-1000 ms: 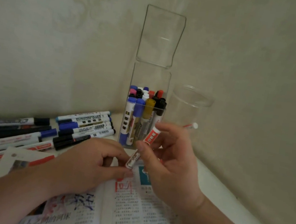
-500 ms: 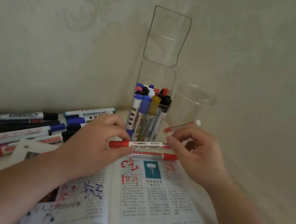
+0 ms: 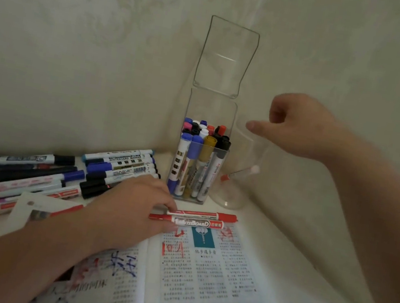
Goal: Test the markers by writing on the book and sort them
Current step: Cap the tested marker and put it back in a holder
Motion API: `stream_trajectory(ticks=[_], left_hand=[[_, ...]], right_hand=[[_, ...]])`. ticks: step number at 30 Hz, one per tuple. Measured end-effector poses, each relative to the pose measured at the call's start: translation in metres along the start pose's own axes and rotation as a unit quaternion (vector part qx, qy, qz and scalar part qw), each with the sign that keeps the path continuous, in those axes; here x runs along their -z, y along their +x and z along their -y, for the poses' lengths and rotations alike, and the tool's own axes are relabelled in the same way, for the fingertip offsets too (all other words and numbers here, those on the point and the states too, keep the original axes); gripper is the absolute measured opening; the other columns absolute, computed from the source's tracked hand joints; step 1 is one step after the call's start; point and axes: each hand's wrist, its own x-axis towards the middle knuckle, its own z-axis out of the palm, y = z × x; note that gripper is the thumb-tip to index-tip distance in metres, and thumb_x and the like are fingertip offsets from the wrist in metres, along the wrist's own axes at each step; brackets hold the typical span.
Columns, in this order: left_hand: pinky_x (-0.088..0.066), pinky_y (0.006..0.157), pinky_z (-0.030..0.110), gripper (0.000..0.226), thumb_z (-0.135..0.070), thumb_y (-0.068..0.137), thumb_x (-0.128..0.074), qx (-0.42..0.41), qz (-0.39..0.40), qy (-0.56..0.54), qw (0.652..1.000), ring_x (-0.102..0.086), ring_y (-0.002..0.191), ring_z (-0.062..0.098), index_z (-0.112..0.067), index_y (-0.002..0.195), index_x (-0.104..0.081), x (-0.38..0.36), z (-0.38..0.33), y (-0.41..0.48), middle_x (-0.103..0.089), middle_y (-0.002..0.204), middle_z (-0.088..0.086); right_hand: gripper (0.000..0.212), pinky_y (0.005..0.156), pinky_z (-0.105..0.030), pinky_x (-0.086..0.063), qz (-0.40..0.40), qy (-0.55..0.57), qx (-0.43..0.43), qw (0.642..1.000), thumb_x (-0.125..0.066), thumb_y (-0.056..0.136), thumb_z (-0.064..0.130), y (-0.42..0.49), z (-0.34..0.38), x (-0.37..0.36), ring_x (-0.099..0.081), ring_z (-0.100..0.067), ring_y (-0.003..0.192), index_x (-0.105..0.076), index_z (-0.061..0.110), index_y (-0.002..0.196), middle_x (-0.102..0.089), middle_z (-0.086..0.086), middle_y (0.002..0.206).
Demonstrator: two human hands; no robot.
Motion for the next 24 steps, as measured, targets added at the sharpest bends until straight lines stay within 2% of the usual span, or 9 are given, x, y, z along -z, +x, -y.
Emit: stream_trajectory(ticks=[4, 6, 9, 11, 14, 16, 18, 22, 24], left_hand=[[-0.043, 0.1, 0.026, 0.037, -0.063, 0.086, -0.063, -0.009, 0.001, -0.006, 1.0, -0.045, 0.105, -0.008, -0.045, 0.118, -0.064, 0.0, -0.001, -0.001, -0.052, 0.106, -0.031], [-0.043, 0.098, 0.024, 0.036, -0.062, 0.086, -0.064, -0.014, -0.004, -0.013, 1.0, -0.045, 0.104, -0.009, -0.044, 0.118, -0.064, 0.0, -0.002, -0.002, -0.052, 0.104, -0.031], [-0.042, 0.096, 0.02, 0.034, -0.058, 0.088, -0.064, -0.024, -0.004, -0.011, 1.0, -0.045, 0.102, -0.011, -0.043, 0.118, -0.064, -0.001, -0.003, -0.002, -0.052, 0.103, -0.031], [-0.042, 0.095, 0.019, 0.033, -0.057, 0.088, -0.064, -0.027, -0.007, -0.008, 1.0, -0.045, 0.101, -0.011, -0.043, 0.118, -0.064, -0.002, -0.004, -0.002, -0.052, 0.102, -0.031], [-0.043, 0.094, 0.019, 0.033, -0.058, 0.088, -0.064, -0.024, -0.008, -0.008, 1.0, -0.046, 0.101, -0.011, -0.044, 0.117, -0.065, -0.001, -0.004, -0.002, -0.053, 0.102, -0.03], [-0.043, 0.095, 0.019, 0.033, -0.058, 0.088, -0.064, -0.022, -0.006, -0.012, 1.0, -0.046, 0.102, -0.011, -0.043, 0.118, -0.065, -0.001, -0.004, -0.003, -0.053, 0.102, -0.03], [-0.043, 0.096, 0.02, 0.033, -0.057, 0.089, -0.064, -0.023, -0.007, -0.01, 1.0, -0.046, 0.103, -0.011, -0.043, 0.118, -0.065, 0.0, -0.004, -0.004, -0.053, 0.102, -0.031], [-0.04, 0.095, 0.019, 0.036, -0.06, 0.089, -0.063, -0.024, -0.004, 0.008, 1.0, -0.044, 0.103, -0.01, -0.042, 0.12, -0.064, -0.001, -0.004, -0.003, -0.051, 0.103, -0.032], [-0.039, 0.093, 0.019, 0.037, -0.061, 0.088, -0.062, -0.02, -0.004, 0.013, 1.0, -0.044, 0.103, -0.009, -0.042, 0.119, -0.064, -0.001, -0.004, -0.002, -0.051, 0.103, -0.031]], right_hand=[[0.048, 0.06, -0.028, -0.041, 0.169, -0.08, -0.037, 0.982, -0.068, 0.08, 0.069, 0.01, 0.0, -0.01, -0.058, -0.012, 0.075, -0.066, 0.021, 0.081, -0.063, 0.003, 0.081], [0.045, 0.061, -0.027, -0.051, 0.261, -0.087, -0.068, 0.959, -0.075, 0.076, 0.066, 0.013, 0.001, -0.013, -0.059, -0.011, 0.078, -0.071, 0.023, 0.087, -0.062, 0.006, 0.087], [0.04, 0.074, -0.038, -0.064, 0.346, -0.067, -0.097, 0.931, -0.082, 0.073, 0.059, 0.022, 0.008, -0.014, -0.062, -0.013, 0.097, -0.074, 0.023, 0.091, -0.067, 0.003, 0.104], [0.035, 0.086, -0.044, -0.061, 0.39, -0.08, -0.109, 0.911, -0.082, 0.075, 0.056, 0.028, 0.015, -0.013, -0.064, -0.018, 0.111, -0.078, 0.023, 0.089, -0.074, 0.0, 0.108], [0.034, 0.103, -0.045, -0.051, 0.437, -0.107, -0.136, 0.883, -0.078, 0.081, 0.053, 0.034, 0.021, -0.013, -0.065, -0.015, 0.115, -0.079, 0.025, 0.101, -0.079, 0.002, 0.102], [0.036, 0.105, -0.045, -0.049, 0.436, -0.112, -0.144, 0.881, -0.075, 0.082, 0.054, 0.036, 0.023, -0.016, -0.066, -0.015, 0.113, -0.08, 0.023, 0.099, -0.08, 0.003, 0.098], [0.037, 0.101, -0.045, -0.052, 0.402, -0.096, -0.14, 0.9, -0.075, 0.082, 0.055, 0.035, 0.023, -0.018, -0.068, -0.017, 0.107, -0.08, 0.02, 0.091, -0.08, 0.001, 0.093], [0.034, 0.082, -0.039, -0.06, 0.26, -0.017, -0.097, 0.961, -0.076, 0.083, 0.051, 0.028, 0.018, -0.007, -0.071, -0.016, 0.092, -0.077, 0.017, 0.084, -0.078, -0.001, 0.087], [0.033, 0.068, -0.031, -0.056, 0.19, -0.022, -0.075, 0.979, -0.074, 0.084, 0.052, 0.021, 0.017, 0.011, -0.067, -0.016, 0.083, -0.076, 0.02, 0.08, -0.073, 0.001, 0.085]])
